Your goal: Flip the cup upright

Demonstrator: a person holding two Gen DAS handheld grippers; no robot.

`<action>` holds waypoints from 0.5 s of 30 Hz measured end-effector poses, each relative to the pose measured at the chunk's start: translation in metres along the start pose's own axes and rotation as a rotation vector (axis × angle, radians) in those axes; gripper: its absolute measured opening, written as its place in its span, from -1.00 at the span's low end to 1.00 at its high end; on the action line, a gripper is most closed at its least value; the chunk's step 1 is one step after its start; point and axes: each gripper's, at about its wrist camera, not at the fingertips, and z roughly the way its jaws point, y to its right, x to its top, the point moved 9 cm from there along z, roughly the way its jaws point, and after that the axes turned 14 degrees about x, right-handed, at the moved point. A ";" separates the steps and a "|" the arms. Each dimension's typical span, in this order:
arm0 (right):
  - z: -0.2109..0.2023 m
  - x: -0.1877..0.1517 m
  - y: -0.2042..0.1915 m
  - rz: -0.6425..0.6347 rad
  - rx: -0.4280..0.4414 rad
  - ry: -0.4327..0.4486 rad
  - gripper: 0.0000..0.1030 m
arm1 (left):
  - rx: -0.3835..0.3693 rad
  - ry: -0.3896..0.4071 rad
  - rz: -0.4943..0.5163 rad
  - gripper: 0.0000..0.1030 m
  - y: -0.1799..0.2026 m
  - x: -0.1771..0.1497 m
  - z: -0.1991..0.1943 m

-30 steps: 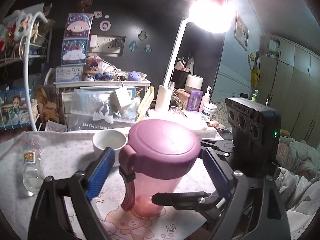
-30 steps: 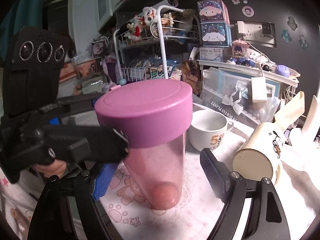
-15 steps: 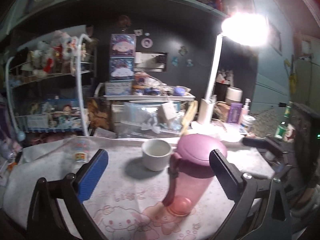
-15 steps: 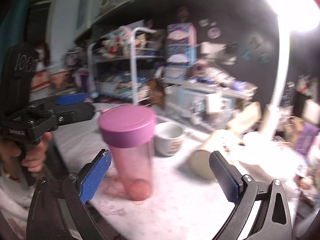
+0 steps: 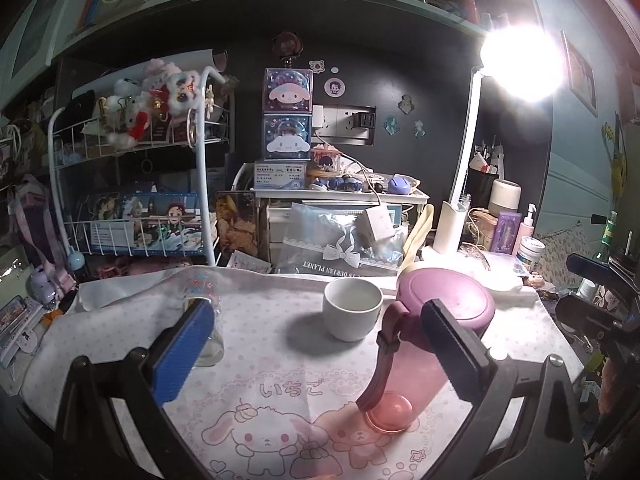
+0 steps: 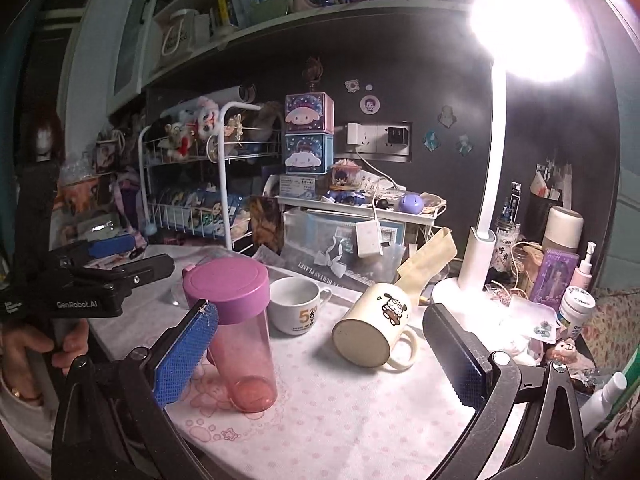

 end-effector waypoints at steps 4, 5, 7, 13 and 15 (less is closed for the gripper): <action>-0.001 0.000 -0.001 0.001 0.003 0.000 0.98 | 0.001 0.000 0.000 0.98 0.000 0.000 0.000; 0.000 0.000 0.000 -0.001 0.003 -0.001 0.98 | 0.000 0.000 -0.001 0.98 0.000 0.000 0.000; 0.000 0.000 0.000 0.000 0.004 -0.001 0.98 | -0.003 0.001 -0.002 0.98 0.000 0.000 0.000; 0.000 0.001 0.000 0.006 0.003 0.003 0.98 | 0.000 0.005 -0.004 0.98 -0.003 0.000 0.000; -0.001 0.001 0.000 0.009 0.004 0.003 0.98 | 0.000 0.004 -0.002 0.98 -0.004 0.001 0.000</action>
